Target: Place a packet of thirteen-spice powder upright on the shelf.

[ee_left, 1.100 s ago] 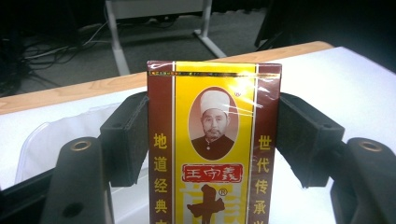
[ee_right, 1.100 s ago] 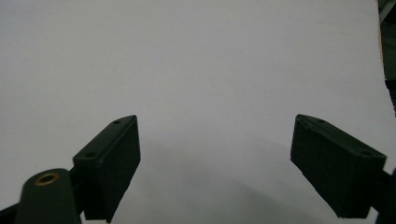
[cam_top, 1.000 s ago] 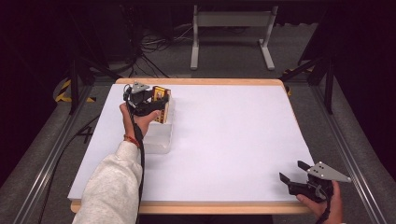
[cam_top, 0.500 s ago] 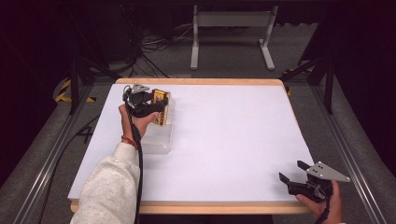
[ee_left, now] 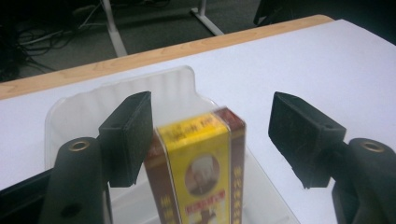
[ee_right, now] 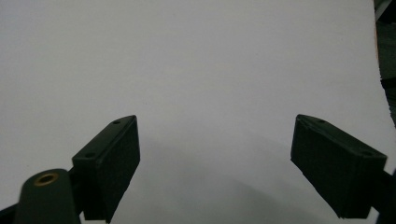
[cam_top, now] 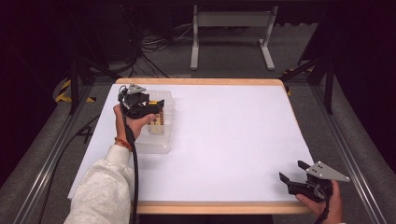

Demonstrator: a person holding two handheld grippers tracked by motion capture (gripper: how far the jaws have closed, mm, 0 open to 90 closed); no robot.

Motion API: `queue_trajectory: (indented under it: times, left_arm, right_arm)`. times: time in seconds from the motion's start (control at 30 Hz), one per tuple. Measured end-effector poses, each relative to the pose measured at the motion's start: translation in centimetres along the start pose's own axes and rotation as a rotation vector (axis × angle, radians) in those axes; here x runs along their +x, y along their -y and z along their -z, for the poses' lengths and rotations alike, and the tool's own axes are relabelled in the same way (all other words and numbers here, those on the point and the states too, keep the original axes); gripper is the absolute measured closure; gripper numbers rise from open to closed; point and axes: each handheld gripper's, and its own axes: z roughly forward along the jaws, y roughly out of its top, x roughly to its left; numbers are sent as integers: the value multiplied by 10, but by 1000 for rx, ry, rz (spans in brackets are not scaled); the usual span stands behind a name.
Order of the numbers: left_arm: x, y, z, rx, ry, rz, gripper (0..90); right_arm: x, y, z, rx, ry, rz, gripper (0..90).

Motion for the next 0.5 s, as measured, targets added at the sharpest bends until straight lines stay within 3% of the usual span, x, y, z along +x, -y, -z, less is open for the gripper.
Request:
queue_trajectory:
  times: [0.23, 0.5]
  left_arm:
    - [5, 5, 8, 4, -14, -7, 322]
    - [8, 10, 14, 11, 15, -23, 298]
  right_arm:
    - [1, 0, 0, 3, -1, 8, 166]
    - [1, 0, 0, 2, -3, 10, 166]
